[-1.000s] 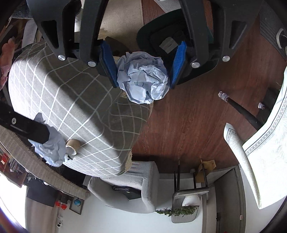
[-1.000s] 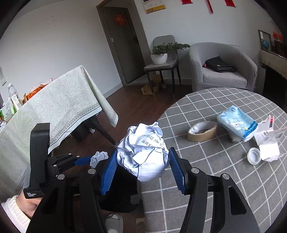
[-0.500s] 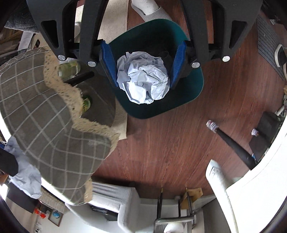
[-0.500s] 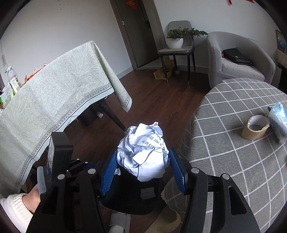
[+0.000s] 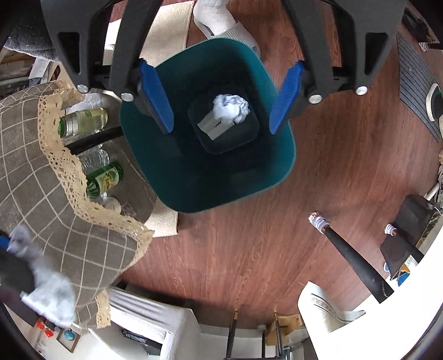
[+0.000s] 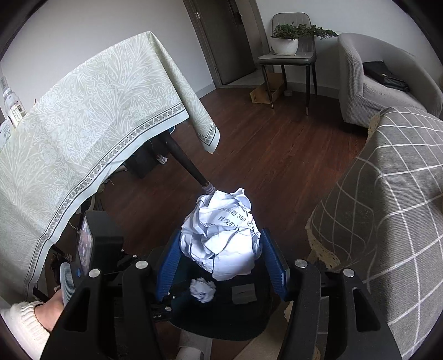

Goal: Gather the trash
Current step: 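Lower the crumpled paper ball into the teal bin and open the right tool, then raise both open tools away from the teal bin, then grasp the brown tape core with the left tool while the right tool grasps the white card packaging, then carry the tape core over the teal bin with the left tool while the right tool carries the packaging, then open the left tool over the bin while the right tool lowers and releases the packaging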

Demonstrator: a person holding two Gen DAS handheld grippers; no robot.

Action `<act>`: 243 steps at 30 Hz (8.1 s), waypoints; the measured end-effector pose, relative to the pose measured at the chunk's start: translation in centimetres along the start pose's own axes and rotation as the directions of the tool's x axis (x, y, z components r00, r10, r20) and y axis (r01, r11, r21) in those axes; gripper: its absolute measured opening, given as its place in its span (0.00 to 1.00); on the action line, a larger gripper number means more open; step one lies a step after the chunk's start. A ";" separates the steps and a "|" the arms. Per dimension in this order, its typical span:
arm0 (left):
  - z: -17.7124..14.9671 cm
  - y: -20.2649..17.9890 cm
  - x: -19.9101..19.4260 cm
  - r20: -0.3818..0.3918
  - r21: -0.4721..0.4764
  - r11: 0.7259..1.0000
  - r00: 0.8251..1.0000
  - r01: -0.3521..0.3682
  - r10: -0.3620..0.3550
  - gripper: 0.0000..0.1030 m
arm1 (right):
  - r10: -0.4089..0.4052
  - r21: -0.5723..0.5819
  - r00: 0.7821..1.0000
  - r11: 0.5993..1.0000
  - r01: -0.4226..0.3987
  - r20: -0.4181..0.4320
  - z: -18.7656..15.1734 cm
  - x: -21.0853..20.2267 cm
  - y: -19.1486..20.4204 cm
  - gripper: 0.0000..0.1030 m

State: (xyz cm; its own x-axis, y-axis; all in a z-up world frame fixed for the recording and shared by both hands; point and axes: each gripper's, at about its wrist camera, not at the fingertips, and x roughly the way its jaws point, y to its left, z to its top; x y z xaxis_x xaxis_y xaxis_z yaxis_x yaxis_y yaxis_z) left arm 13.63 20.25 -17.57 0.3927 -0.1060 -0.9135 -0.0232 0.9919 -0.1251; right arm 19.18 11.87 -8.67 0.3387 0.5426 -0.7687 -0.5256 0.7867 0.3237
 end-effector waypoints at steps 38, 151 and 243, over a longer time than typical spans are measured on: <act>2.2 3.3 -9.2 0.328 -0.058 0.995 0.943 0.084 -0.061 0.47 | -0.105 -0.098 0.917 0.993 0.073 -0.385 -6.0 13.1 1.7 0.71; 15.6 -30.6 -4.1 0.279 0.319 0.926 0.914 0.201 -0.295 0.39 | -0.328 0.153 0.941 0.937 0.313 0.086 -2.6 -19.5 -27.8 0.94; -0.4 -1.5 -0.9 0.022 0.146 0.989 0.999 -0.030 0.027 0.59 | -0.121 -0.018 0.991 0.992 0.122 0.059 -0.9 -2.9 0.7 0.75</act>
State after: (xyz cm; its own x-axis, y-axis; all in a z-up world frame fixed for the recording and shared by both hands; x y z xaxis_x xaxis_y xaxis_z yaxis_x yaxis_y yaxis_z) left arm 12.98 18.79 -16.68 0.4117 -0.0775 -0.9080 0.0991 0.9943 -0.0400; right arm 17.13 10.62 -6.71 0.4452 0.4599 -0.7683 -0.4945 0.8416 0.2173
